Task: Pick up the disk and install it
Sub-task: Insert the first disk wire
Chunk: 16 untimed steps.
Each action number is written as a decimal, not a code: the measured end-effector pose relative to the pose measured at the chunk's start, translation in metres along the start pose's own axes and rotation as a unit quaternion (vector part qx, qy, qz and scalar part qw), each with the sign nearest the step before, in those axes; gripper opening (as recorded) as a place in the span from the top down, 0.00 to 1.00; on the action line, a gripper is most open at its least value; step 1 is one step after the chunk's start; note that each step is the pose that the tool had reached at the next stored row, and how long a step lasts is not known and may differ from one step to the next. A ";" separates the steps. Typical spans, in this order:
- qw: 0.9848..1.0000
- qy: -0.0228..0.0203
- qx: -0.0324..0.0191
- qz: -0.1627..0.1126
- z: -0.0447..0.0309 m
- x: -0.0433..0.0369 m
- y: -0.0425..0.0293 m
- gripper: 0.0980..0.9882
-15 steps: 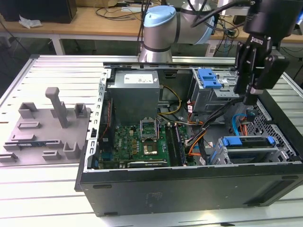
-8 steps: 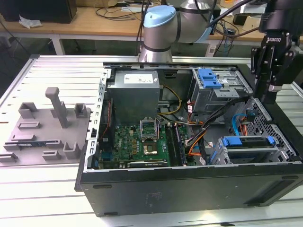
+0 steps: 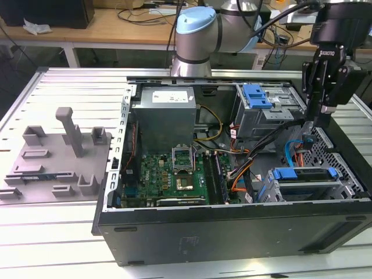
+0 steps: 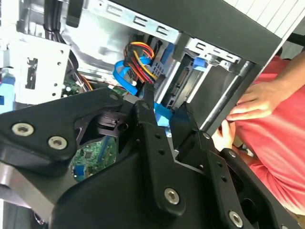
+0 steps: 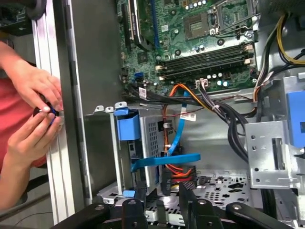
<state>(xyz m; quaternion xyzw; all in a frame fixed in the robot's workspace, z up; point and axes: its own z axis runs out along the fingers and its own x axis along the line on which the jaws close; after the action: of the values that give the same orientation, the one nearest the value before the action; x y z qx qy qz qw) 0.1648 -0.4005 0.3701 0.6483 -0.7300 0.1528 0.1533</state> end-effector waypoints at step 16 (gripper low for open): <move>1.000 0.020 0.005 0.017 0.0106 -0.0104 0.0003 0.65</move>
<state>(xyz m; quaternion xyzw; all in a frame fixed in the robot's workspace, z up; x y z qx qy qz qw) 0.1654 -0.3956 0.3561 0.6335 -0.7369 0.1720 0.1615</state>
